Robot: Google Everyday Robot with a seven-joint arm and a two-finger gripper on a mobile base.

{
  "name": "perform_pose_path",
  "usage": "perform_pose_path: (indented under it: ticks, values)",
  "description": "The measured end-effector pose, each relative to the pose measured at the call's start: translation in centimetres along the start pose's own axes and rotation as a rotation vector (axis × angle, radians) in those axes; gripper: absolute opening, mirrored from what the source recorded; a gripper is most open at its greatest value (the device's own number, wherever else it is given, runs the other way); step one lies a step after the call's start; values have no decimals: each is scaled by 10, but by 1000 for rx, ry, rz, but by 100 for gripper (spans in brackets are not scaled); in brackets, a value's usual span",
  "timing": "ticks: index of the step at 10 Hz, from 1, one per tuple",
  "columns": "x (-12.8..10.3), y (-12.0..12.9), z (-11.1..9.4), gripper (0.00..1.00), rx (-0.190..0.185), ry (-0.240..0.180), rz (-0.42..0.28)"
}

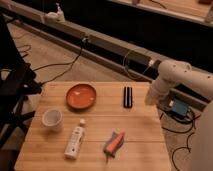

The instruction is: Push the eraser across the table

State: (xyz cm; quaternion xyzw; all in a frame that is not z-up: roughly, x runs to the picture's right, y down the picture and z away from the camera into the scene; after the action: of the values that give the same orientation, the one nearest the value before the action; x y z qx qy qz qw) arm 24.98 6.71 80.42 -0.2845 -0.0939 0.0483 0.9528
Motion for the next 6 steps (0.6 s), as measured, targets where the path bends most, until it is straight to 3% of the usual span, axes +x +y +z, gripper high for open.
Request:
perform_pose_path:
  ticks: [2,6]
  values:
    - [-5,-26,5,0,67,-27,31]
    - [-4,-28,5,0,72,-30,38]
